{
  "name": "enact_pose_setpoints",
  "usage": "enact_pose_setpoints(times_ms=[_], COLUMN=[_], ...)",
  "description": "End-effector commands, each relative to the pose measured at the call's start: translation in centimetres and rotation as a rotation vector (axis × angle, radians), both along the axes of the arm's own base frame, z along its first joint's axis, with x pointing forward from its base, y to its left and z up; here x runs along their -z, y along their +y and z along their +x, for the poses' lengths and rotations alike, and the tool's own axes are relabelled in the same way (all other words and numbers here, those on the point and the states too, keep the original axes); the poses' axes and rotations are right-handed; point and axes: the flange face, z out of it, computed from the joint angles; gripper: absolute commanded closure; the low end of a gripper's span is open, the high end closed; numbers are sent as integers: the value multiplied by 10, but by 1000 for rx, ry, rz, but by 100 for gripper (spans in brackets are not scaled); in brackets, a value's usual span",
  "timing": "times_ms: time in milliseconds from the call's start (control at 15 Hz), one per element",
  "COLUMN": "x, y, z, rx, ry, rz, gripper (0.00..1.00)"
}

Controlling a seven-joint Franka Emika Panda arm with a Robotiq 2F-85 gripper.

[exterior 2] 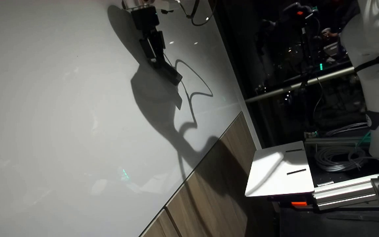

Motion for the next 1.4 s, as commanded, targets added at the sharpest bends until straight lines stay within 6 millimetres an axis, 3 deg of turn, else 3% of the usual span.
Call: enact_pose_setpoints(times_ms=[0, 333, 533, 1133, 1200, 1333], x=[-7, -15, -23, -81, -92, -109], y=[-45, -91, -104, -62, -50, -35], z=[23, 28, 27, 9, -6, -13], rx=[35, 102, 126, 79, 69, 45], ry=[-43, -55, -66, -126, -138, -169], rz=[23, 41, 52, 60, 58, 53], gripper=[69, 69, 69, 69, 69, 69])
